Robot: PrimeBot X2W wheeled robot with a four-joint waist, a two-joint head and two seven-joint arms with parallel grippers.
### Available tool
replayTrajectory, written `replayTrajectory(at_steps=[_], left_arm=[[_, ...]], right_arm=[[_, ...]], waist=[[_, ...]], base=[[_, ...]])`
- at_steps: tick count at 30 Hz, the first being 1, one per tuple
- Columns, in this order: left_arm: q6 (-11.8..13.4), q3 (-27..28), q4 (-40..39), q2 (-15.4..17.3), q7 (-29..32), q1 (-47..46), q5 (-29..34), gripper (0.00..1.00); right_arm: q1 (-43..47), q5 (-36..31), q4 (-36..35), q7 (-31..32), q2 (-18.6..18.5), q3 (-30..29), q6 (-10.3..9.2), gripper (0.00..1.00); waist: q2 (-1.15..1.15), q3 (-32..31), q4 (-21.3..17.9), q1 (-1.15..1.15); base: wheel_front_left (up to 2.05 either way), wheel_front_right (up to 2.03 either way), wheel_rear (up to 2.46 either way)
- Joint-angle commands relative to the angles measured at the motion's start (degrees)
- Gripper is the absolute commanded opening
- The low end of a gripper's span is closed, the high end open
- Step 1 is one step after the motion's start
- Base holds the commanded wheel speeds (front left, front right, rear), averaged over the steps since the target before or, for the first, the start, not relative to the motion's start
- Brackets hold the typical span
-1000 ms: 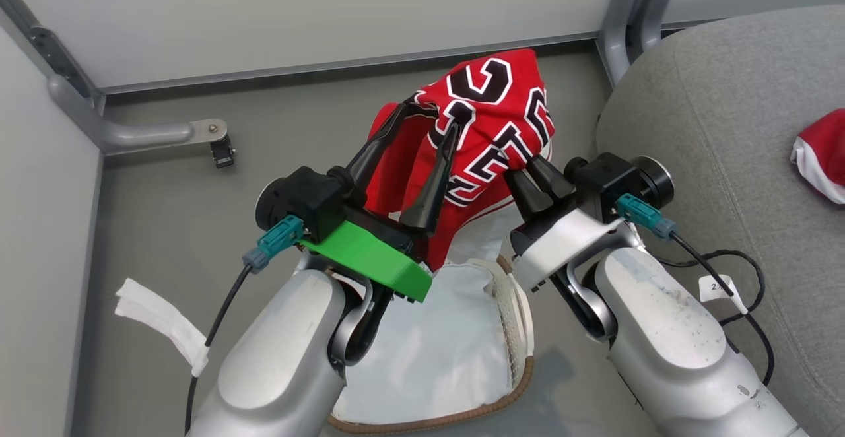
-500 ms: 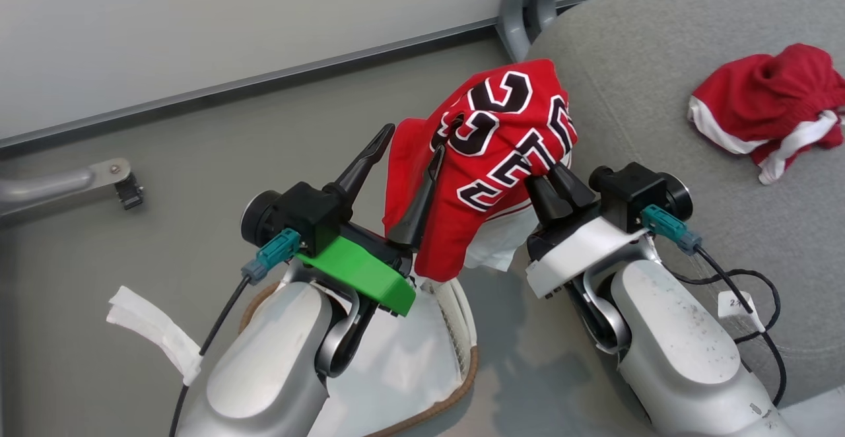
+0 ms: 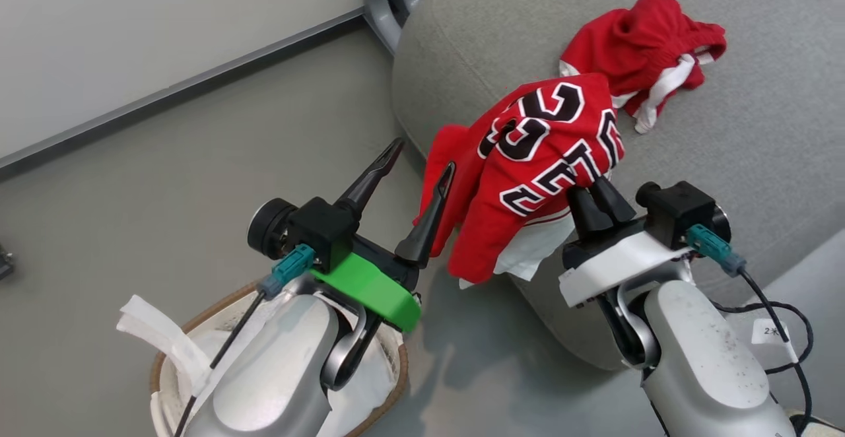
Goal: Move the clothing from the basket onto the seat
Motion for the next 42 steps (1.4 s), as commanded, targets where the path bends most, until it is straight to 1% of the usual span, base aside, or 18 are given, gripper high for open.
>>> replayTrajectory(at_steps=[1, 7, 12, 18, 22, 26, 28, 32, 37, 42], left_arm=[[0.00, -0.40, 0.07, 0.15, 0.05, 0.66, 0.52, 1.00], [0.00, -2.72, 0.54, -0.45, 0.05, -0.78, -0.35, 1.00], [0.00, -3.65, 0.82, -0.29, 0.05, -1.64, -0.70, 1.00], [0.00, -3.16, 1.03, 0.18, 0.05, -1.62, 0.16, 1.00], [0.00, -3.22, 1.29, 0.95, 0.05, -1.82, 0.49, 1.00], [0.00, -2.45, 1.39, 1.89, 0.05, -1.83, 0.79, 1.00], [0.00, -1.88, 1.22, 2.52, 0.05, -1.66, 0.99, 1.00], [0.00, -2.41, 1.01, 3.43, 0.05, -2.00, 1.35, 1.00], [0.00, -2.22, 1.11, 5.43, 0.08, -2.51, 1.22, 1.00], [0.00, -2.80, 0.50, 7.11, 0.50, -3.12, 0.85, 1.00]], right_arm=[[1.25, -0.45, -0.72, -0.13, -0.03, -1.30, -0.08, 0.00], [4.29, -1.52, -3.16, -0.13, 0.12, -6.62, -0.07, 0.00], [5.91, -2.32, -5.01, -0.13, 0.19, -10.59, -0.07, 0.00], [3.96, -4.49, -5.08, -0.13, 0.23, -14.21, -0.07, 0.00], [-0.64, -6.29, -3.97, -0.13, -1.54, -15.42, -0.08, 0.00], [-7.83, -7.18, -1.81, -0.13, -3.61, -17.65, -0.08, 0.00], [-11.78, -7.55, 0.25, -0.13, -4.98, -18.56, -0.08, 0.00], [-19.44, -9.07, 4.72, -0.13, -8.75, -20.55, -0.07, 0.00], [-29.25, -10.60, 11.10, -0.13, -12.36, -25.94, -0.08, 0.00], [-35.38, -13.85, 17.97, -0.12, -16.41, -30.99, -0.08, 0.00]], waist=[[0.00, 1.67, -3.75, 0.00], [0.00, 2.91, -4.16, 0.00], [0.00, 3.95, -4.31, 0.00], [0.00, 5.24, -4.40, 0.00], [0.00, 6.93, -4.43, 0.00], [0.00, 8.81, -4.37, 0.00], [0.00, 9.79, -4.34, 0.00], [0.00, 11.99, -2.57, 0.00], [0.00, 14.97, -0.96, 0.00], [0.00, 17.74, 1.21, 0.00]], base=[[0.00, 0.00, 0.00], [0.00, 0.00, 0.00], [0.00, 0.00, 0.00], [0.00, 0.00, 0.00], [0.00, 0.00, 0.00], [0.00, 0.00, 0.00], [0.00, 0.00, 0.00], [0.00, 0.00, 0.00], [0.00, 0.00, 0.00], [0.00, 0.00, 0.00]])
